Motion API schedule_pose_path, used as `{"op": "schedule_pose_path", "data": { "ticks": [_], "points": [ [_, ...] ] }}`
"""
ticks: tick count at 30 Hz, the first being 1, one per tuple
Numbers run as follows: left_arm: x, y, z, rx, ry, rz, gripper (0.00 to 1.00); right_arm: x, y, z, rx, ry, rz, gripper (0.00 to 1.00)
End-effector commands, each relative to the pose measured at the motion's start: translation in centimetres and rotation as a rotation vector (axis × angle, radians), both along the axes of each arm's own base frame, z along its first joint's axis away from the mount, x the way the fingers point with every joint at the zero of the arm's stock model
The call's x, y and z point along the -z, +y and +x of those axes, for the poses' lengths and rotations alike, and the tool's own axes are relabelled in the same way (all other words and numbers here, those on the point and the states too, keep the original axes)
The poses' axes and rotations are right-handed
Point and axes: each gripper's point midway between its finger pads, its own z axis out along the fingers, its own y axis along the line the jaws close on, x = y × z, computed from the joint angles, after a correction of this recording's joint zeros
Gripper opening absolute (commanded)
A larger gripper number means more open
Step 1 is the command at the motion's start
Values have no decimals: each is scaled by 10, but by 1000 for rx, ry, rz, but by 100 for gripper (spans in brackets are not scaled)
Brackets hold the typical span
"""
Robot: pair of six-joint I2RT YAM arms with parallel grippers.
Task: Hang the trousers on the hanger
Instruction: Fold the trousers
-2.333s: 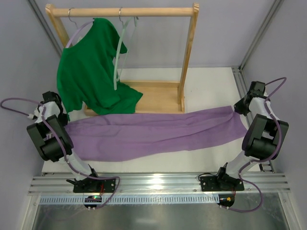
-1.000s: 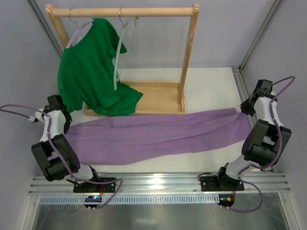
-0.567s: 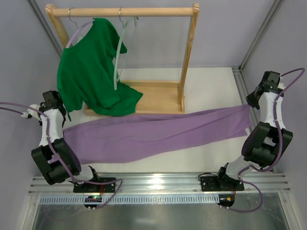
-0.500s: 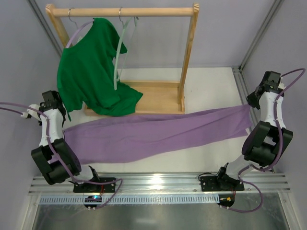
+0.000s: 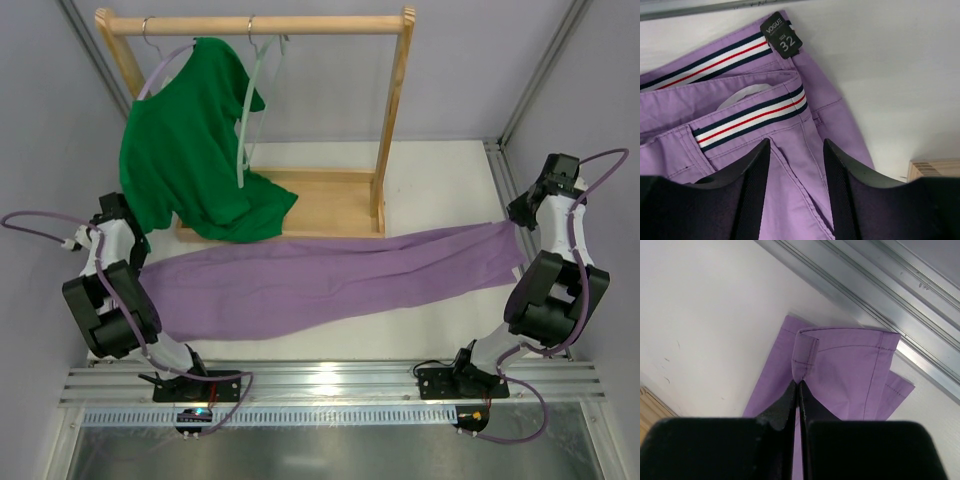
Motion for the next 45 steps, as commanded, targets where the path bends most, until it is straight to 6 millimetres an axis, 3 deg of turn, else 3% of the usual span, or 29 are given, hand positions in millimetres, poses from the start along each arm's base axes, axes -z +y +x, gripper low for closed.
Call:
{"op": "schedule_pose_path", "data": {
  "ticks": [1,4,9,10,11,13,17,25,36,40,45],
  "points": [
    [13,1,14,-24,-4,-15,49,-8,-3,10,-10,-51,-22,4],
    [39,-6,15,-17,68,-76,48,-6,-2,11,-17,-46,-24,4],
    [59,-7,5,-14,139,-78,47,-2,-5,10,-15,-30,-34,4],
    [61,-8,4,-13,146,-81,43,-2,-5,11,-16,-33,-35,4],
    [60,-8,4,-9,147,-79,22,-3,-5,11,-16,-36,-37,4],
    [59,-7,6,-3,134,-75,1,-2,-6,10,-15,-28,-43,4],
    [42,-3,10,-1,97,-47,0,-4,-8,9,-11,-27,-51,4],
    [-24,13,9,-32,-16,99,0,-4,-6,8,-11,-26,-49,4],
    [-67,25,-6,-61,-58,222,1,-23,-4,7,-3,-54,-47,4],
    [-72,32,2,-76,-90,251,1,-21,-2,17,-3,-71,-10,4],
    [-55,38,8,-97,-53,257,0,0,1,28,-18,-60,34,4]
  ]
}}
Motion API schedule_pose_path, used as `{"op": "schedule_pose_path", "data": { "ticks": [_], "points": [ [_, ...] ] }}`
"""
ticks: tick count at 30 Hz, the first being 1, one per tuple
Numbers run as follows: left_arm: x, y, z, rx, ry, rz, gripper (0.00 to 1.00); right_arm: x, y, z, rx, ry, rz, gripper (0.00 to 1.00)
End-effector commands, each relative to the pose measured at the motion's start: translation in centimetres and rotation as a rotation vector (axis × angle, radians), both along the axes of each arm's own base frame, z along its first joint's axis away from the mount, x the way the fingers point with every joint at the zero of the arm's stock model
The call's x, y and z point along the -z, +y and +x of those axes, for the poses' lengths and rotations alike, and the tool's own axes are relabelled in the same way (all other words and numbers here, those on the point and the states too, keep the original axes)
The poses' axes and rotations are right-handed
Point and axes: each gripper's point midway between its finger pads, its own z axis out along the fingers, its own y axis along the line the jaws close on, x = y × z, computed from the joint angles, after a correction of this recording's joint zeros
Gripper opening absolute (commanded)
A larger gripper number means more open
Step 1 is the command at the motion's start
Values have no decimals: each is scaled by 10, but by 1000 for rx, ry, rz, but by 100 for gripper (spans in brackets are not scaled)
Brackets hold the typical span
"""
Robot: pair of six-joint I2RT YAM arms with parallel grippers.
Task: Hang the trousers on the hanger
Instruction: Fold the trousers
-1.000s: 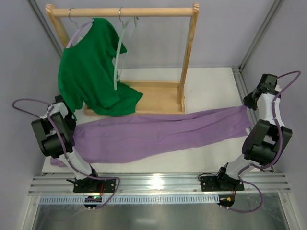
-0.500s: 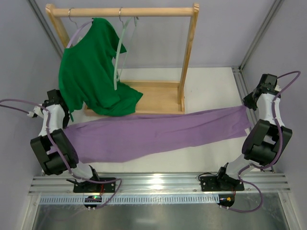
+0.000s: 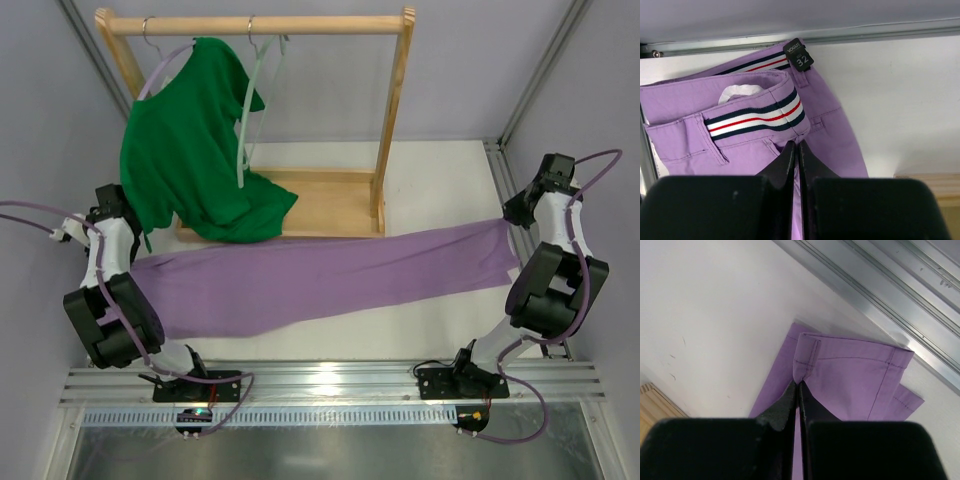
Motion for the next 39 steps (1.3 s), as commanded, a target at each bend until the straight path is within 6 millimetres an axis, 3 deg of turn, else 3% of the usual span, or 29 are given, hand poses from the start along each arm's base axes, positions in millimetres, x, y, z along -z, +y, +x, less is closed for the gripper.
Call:
{"op": "schedule_pose_path", "data": {
  "ticks": [1,6,11,15,16,18,19,20,21,22,23,26,31,32,33,35,36,39],
  "points": [
    [-14,26,16,-55,-50,119,0,0,-4,18,3,-37,8,4],
    [-1,37,30,-60,-60,141,1,23,-2,29,-7,-22,50,4],
    [31,39,45,-43,-29,102,0,49,-2,36,-16,12,61,4],
    [41,40,52,-8,-10,95,0,57,-2,32,-13,36,59,4],
    [46,39,53,11,8,82,0,60,-7,25,14,63,39,5],
    [48,35,52,36,36,58,1,56,-5,22,19,59,44,22],
    [41,36,54,42,39,60,5,56,-1,21,7,58,58,28],
    [26,33,48,56,60,66,37,36,13,20,-50,23,71,43],
    [25,33,49,56,59,67,38,35,13,20,-50,23,71,43],
    [21,32,46,60,63,70,46,33,19,14,-59,44,70,46],
    [12,29,44,65,49,77,60,28,21,10,-59,47,60,51],
    [3,20,34,87,55,67,75,12,34,-4,-74,22,60,55],
    [0,0,18,143,34,32,76,12,46,-37,-57,60,72,59],
    [8,-9,11,164,36,-4,75,15,51,-43,-51,61,89,58],
    [3,-15,7,171,13,-9,72,30,59,-55,-50,84,120,57],
    [14,-30,-6,200,14,-33,69,33,62,-70,-15,88,119,55],
    [10,-38,-9,213,-34,-41,68,37,61,-78,7,104,109,54],
    [22,-47,-22,230,-45,-55,68,61,47,-114,112,150,84,48]
  ]
}}
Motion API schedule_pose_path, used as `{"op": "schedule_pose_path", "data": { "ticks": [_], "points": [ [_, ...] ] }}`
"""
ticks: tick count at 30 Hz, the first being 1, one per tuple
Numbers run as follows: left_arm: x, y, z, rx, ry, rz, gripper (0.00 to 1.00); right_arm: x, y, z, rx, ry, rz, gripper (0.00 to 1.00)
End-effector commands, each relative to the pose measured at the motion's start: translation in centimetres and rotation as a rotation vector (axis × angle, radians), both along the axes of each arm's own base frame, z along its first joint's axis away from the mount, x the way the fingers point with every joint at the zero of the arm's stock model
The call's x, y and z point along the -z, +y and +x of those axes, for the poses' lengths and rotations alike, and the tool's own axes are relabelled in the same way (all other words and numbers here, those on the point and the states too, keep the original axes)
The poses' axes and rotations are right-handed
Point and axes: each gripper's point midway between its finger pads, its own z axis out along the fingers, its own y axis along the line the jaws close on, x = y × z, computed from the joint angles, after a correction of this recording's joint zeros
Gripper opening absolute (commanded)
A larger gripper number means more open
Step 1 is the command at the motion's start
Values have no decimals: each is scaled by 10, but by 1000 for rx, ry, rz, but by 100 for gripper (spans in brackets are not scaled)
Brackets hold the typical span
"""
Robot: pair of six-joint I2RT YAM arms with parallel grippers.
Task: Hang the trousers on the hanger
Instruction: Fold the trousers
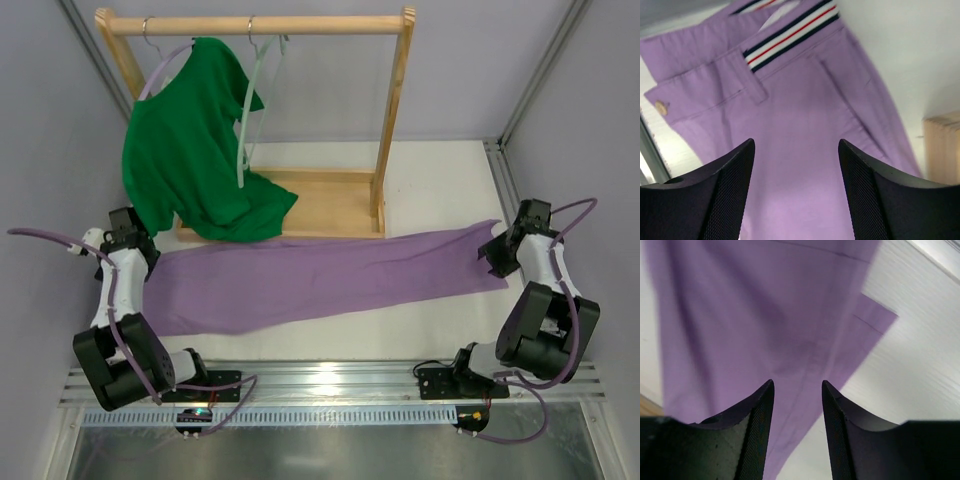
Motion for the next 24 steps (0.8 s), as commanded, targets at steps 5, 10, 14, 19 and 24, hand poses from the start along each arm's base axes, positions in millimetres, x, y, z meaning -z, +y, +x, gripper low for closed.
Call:
{"op": "schedule_pose_path", "data": {
  "ticks": [5,10,14,19,24],
  "points": [
    [1,-13,-20,56,34,-19,69,30,-41,-57,249,15,7,41],
    [7,-11,-37,43,102,-6,72,35,-68,-60,309,19,-30,40],
    [10,-14,-44,29,107,-23,73,43,-79,-60,339,23,-35,40],
    [19,-17,-49,-4,114,-77,73,51,-85,-54,354,20,-22,40],
    [9,-11,-54,-10,128,-46,73,61,-86,-44,359,4,5,40]
  ]
}}
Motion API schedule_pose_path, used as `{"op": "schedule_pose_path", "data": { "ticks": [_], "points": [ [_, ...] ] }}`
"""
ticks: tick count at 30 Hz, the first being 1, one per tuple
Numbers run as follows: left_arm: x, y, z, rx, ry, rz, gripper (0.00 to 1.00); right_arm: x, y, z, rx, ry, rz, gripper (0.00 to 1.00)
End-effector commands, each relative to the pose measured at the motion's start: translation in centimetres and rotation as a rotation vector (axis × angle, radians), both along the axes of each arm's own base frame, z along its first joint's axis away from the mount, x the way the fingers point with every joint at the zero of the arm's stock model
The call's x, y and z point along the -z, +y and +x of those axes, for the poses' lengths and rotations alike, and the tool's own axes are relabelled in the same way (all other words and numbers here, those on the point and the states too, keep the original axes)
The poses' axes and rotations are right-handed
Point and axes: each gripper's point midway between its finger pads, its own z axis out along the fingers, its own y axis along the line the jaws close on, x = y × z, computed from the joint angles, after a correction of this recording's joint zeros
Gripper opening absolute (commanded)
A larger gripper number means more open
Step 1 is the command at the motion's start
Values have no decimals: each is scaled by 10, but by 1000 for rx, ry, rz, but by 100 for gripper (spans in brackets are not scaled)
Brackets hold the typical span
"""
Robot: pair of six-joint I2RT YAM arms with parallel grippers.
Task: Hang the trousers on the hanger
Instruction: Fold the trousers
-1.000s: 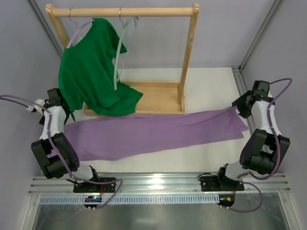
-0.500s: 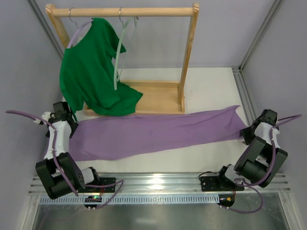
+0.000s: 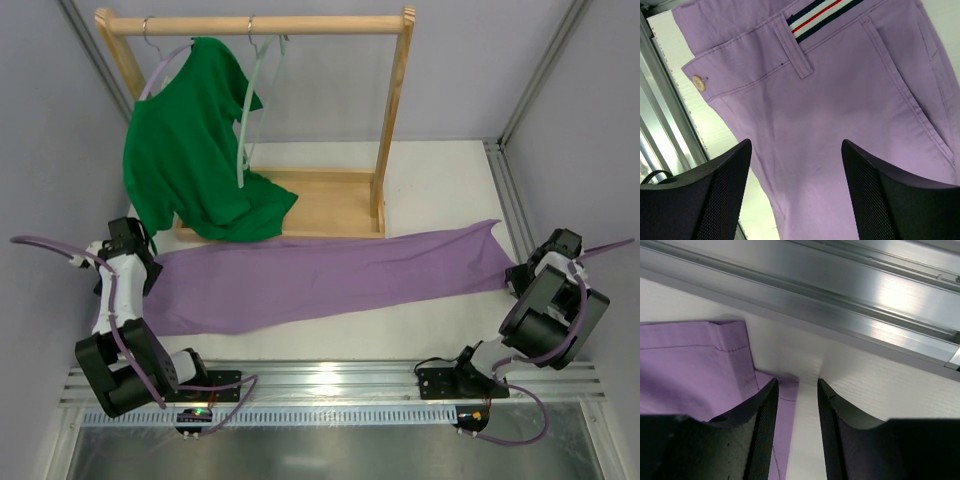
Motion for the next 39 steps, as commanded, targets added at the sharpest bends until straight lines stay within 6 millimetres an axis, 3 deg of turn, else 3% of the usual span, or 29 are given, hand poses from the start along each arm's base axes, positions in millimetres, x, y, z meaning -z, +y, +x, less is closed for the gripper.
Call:
{"op": "schedule_pose_path", "data": {
  "ticks": [1,5,10,14,20,28,31,33,36,39],
  "points": [
    [-13,5,-5,-19,-12,34,73,-4,-10,19,18,-70,-10,40],
    [-20,5,-5,-27,-55,49,72,1,-6,15,18,-59,-26,40],
    [-14,2,-5,-35,-38,19,72,5,-5,13,14,-19,1,40],
    [-13,5,-10,-57,-17,38,72,2,-2,1,24,60,7,40],
    [-19,3,-12,-83,-57,42,73,0,10,8,-5,92,42,40],
    [-26,6,-16,-110,-28,53,73,-2,6,5,26,189,-16,41],
    [-26,2,-16,-105,-37,31,73,3,3,4,37,205,-25,36],
    [-25,1,-17,-104,-46,31,73,6,0,6,37,214,-27,28],
    [-19,-1,-24,-132,-38,30,75,5,-6,9,28,211,-51,4],
    [-12,-7,-26,-146,2,-10,77,-2,-15,9,35,218,-97,4]
  ]
}}
